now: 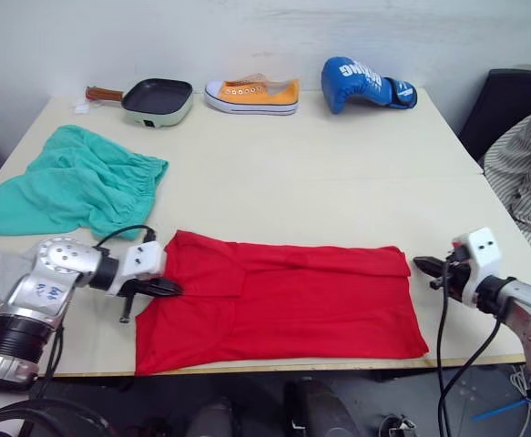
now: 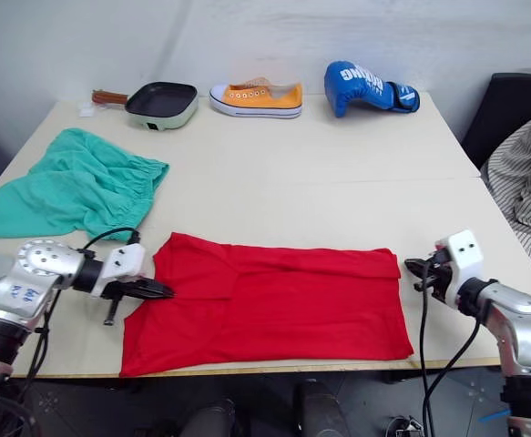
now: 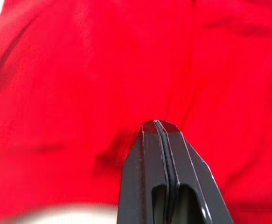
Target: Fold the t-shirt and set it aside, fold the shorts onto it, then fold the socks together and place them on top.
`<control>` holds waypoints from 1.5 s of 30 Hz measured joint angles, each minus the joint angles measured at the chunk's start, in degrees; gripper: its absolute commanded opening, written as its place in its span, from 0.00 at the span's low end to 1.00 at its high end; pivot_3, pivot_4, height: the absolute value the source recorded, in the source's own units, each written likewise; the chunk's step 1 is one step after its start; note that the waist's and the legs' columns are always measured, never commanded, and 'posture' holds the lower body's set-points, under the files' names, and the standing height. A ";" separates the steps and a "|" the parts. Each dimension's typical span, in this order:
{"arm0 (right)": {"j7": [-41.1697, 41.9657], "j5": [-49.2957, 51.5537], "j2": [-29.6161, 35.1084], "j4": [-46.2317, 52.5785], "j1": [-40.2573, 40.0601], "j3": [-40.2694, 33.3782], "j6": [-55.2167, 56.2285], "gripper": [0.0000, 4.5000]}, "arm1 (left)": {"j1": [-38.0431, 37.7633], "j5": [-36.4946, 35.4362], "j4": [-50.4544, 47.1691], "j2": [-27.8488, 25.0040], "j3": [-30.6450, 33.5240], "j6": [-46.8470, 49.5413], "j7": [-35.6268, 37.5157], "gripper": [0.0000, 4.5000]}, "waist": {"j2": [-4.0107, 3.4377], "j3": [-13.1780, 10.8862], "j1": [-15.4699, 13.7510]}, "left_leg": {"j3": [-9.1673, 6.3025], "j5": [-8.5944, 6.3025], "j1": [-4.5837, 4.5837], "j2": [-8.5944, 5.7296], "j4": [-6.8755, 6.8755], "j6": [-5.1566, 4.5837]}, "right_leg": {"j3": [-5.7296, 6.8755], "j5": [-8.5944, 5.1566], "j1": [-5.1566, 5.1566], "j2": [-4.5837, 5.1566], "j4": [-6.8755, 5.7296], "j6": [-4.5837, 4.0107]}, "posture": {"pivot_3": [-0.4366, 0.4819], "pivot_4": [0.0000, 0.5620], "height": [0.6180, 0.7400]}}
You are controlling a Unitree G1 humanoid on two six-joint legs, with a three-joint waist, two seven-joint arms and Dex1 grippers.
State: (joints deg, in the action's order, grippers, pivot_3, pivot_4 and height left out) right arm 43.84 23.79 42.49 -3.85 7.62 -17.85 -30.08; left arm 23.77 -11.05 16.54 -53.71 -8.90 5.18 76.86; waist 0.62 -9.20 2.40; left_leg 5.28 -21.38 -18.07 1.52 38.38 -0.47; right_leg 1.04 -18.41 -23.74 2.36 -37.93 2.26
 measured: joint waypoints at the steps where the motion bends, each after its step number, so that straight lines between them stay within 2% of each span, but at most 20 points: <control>1: 0.90 0.91 0.03 0.81 -0.06 -0.81 -0.04 0.01 | -0.26 -1.36 -0.51 -0.02 0.68 2.86 0.66 0.00 | 0.00 0.00 -0.03 | -0.01 0.17 -0.05 0.02 -0.11 0.30 | 0.02 -0.02 -0.08 -0.03 0.01 -0.03 | 0.48 0.27 1.00; 4: 3.37 4.19 0.14 6.37 -1.04 -2.17 -1.08 0.01 | 0.31 -7.51 -4.36 1.16 2.37 14.10 1.82 0.00 | 0.03 -0.02 -0.59 | -0.03 0.28 -0.54 0.09 -0.12 0.49 | 0.04 -0.05 -0.57 -0.12 -0.05 -0.07 | 0.48 0.27 1.00; 6: 4.14 6.63 0.10 10.67 -1.07 -2.14 -2.57 0.01 | 3.57 -12.56 -7.93 3.51 4.12 22.06 1.09 0.00 | 0.06 -0.04 -1.06 | -0.17 0.28 -1.23 0.10 0.39 0.50 | 0.14 -0.03 -1.06 -0.11 -0.20 -0.05 | 0.48 0.27 1.00; 9: 3.69 7.77 -0.66 15.47 0.58 0.70 -4.01 0.01 | 10.41 -14.49 -8.82 8.64 5.75 27.68 -4.23 0.00 | 0.11 -0.07 -1.60 | -0.18 0.21 -1.26 0.06 0.71 0.38 | 0.11 0.05 -0.91 -0.08 -0.19 0.09 | 0.48 0.27 1.00; 12: 2.23 5.62 -1.69 16.78 1.44 5.92 -3.72 0.01 | 14.45 -12.00 -4.39 13.24 5.73 26.32 -10.45 0.00 | 0.13 -0.06 -1.81 | -0.15 0.17 -1.17 0.00 0.72 0.29 | 0.05 0.11 -0.78 -0.06 -0.07 0.21 | 0.48 0.27 1.00; 16: -2.40 -1.81 -2.94 12.23 3.18 12.87 -2.70 0.01 | 15.45 -5.11 4.91 15.56 1.82 21.06 -13.61 0.00 | 0.16 -0.08 -1.55 | -0.06 0.16 -1.25 0.00 0.70 0.27 | 0.02 0.11 -0.94 -0.07 -0.07 0.20 | 0.48 0.27 1.00; 20: -5.90 -5.23 -3.06 8.58 3.71 12.79 -1.31 0.01 | 15.29 0.78 11.88 15.08 -1.24 11.93 -13.57 0.00 | 0.25 -0.04 -1.58 | -0.05 0.16 -1.29 0.03 0.71 0.27 | 0.04 0.11 -0.97 -0.06 -0.02 0.19 | 0.48 0.27 1.00; 25: -6.78 -5.89 -0.66 6.49 1.02 8.44 -0.95 0.01 | 14.77 2.29 15.97 12.01 0.14 5.96 -13.13 0.00 | 0.28 -0.01 -1.87 | -0.07 0.14 -1.13 0.00 0.73 0.23 | 0.04 0.11 -0.77 0.02 -0.03 0.20 | 0.48 0.27 1.00; 28: -5.85 -5.88 2.20 4.17 -1.18 4.84 -0.09 0.01 | 12.72 2.09 16.22 9.76 3.09 5.33 -12.83 0.00 | 0.30 0.00 -1.99 | -0.07 0.12 -1.13 0.01 0.72 0.21 | 0.05 0.11 -0.76 0.02 -0.02 0.20 | 0.48 0.27 1.00; 31: -4.47 -3.64 2.24 2.93 -1.86 1.73 -1.33 0.01 | 9.84 0.73 14.60 9.29 5.90 6.10 -12.44 0.00 | 0.26 -0.02 -1.98 | -0.07 0.12 -1.17 0.01 0.72 0.21 | 0.04 0.11 -0.81 0.02 -0.04 0.20 | 0.48 0.27 1.00; 34: -0.33 1.74 2.29 7.03 -2.01 -1.77 -2.26 0.01 | 7.10 -2.65 9.76 9.30 8.30 9.49 -11.33 0.00 | 0.20 -0.11 -1.78 | -0.07 0.12 -1.21 0.04 0.69 0.21 | 0.04 0.11 -0.87 -0.01 -0.06 0.20 | 0.48 0.27 1.00; 37: 3.55 6.10 4.71 12.94 -0.88 -2.88 -4.06 0.01 | 7.15 -8.73 1.07 9.25 11.55 17.87 -10.49 0.00 | 0.28 -0.16 -1.77 | -0.11 0.12 -1.24 0.04 0.69 0.21 | 0.07 0.11 -0.84 -0.01 -0.04 0.20 | 0.48 0.27 1.00; 38: 4.49 6.73 5.79 13.95 0.35 -2.63 -4.66 0.00 | 7.48 -10.56 -1.97 8.77 12.42 20.46 -10.33 0.04 | 0.28 -0.16 -1.76 | -0.11 0.12 -1.22 0.03 0.69 0.21 | 0.07 0.11 -0.81 0.00 -0.01 0.21 | 0.48 0.27 1.00; 41: 8.13 6.83 9.78 14.35 5.65 1.02 -5.91 0.14 | 9.05 -14.56 -9.04 7.02 13.32 25.68 -8.49 0.20 | 0.29 -0.17 -1.64 | -0.11 0.11 -1.18 0.01 0.68 0.20 | 0.06 0.12 -0.80 0.00 0.02 0.21 | 0.48 0.27 1.00; 45: 12.21 1.86 10.90 6.90 13.78 11.58 -4.62 0.45 | 10.02 -16.00 -14.08 8.13 12.64 26.29 -7.85 0.49 | 0.29 -0.17 -1.43 | -0.09 0.11 -1.20 0.00 0.70 0.20 | 0.05 0.12 -0.82 -0.01 0.02 0.21 | 0.48 0.27 1.00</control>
State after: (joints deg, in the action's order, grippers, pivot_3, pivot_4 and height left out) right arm 56.05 25.65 53.39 3.05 21.40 -6.27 -34.70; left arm 33.78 -27.04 2.47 -45.58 3.74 31.47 69.01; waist 0.91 -9.37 0.98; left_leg 5.19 -21.27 -19.27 1.52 39.08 -0.27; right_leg 1.09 -18.29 -24.56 2.35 -37.91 2.47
